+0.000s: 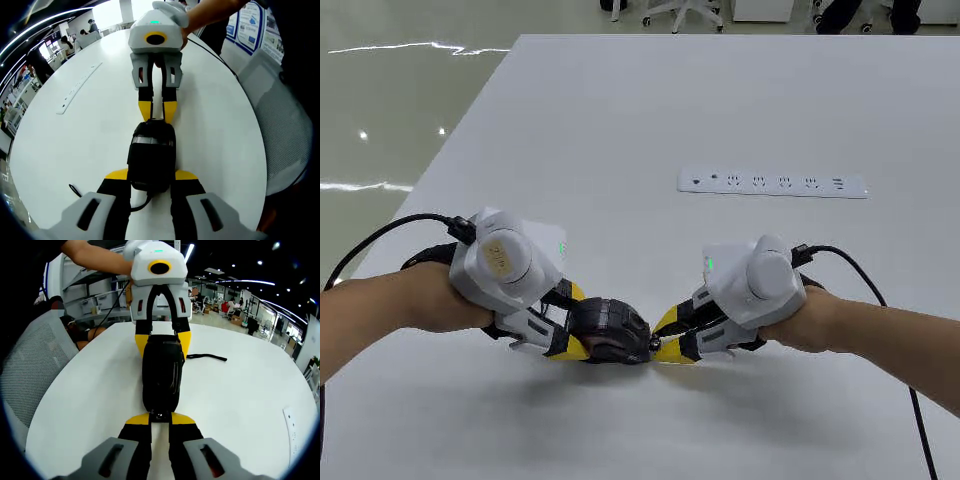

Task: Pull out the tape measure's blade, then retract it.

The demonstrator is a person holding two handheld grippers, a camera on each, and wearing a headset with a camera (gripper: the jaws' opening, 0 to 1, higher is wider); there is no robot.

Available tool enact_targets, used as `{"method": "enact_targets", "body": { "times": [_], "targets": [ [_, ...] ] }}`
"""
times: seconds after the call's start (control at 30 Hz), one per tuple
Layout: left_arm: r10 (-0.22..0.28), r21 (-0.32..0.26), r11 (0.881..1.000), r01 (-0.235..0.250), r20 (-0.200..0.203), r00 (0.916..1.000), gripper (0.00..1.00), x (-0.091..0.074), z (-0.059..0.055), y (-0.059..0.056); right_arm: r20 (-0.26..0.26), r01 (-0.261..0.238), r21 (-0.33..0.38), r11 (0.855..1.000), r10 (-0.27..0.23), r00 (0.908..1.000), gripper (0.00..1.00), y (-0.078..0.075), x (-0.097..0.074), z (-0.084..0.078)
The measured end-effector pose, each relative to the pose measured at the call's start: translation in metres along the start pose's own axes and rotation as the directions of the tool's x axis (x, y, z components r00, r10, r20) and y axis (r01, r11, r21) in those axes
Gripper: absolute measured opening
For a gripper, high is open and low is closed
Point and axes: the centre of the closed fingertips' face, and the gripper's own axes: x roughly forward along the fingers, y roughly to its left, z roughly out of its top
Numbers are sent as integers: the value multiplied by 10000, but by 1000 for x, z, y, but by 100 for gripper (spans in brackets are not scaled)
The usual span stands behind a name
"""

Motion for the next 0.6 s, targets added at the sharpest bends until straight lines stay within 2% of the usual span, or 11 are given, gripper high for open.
{"method": "enact_targets", "body": {
  "times": [0.6],
  "targets": [
    [-4, 43, 10000, 5, -67, 10000, 25, 0, -1, 1, -84, 8, 14, 10000, -8, 10000, 11, 1, -6, -4]
  ]
}}
